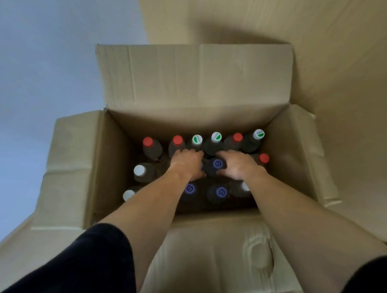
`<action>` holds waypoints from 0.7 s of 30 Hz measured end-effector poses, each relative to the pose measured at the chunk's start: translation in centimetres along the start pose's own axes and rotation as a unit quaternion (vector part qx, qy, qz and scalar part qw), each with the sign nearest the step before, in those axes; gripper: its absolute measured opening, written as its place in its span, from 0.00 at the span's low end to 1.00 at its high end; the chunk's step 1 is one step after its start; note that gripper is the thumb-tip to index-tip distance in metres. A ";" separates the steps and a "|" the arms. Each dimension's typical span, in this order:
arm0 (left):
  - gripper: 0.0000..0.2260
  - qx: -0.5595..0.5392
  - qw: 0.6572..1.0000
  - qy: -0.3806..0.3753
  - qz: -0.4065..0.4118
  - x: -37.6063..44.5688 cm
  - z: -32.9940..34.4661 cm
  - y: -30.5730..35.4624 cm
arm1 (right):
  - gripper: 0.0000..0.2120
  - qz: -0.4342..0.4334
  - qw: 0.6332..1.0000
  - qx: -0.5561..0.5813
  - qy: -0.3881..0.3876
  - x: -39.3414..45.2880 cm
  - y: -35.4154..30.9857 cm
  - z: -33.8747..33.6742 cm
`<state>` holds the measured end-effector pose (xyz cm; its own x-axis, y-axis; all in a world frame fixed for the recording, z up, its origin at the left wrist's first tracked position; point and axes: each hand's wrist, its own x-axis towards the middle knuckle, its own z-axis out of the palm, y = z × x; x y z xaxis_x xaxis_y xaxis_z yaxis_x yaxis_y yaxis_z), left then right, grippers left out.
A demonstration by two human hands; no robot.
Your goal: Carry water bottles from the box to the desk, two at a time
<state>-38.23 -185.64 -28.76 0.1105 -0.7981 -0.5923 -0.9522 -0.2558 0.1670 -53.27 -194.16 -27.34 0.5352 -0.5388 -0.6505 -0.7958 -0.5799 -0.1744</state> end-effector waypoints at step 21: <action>0.14 0.146 0.989 0.010 -0.021 5.2 3.7 1.7 | 0.21 -0.042 0.996 -0.075 0.018 6.2 2.2 3.9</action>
<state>-40.33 -188.18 -34.51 0.1541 -0.8017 -0.5775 -0.9880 -0.1228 -0.0933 -52.78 -196.37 -34.64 0.6093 -0.5048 -0.6115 -0.6985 -0.7067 -0.1126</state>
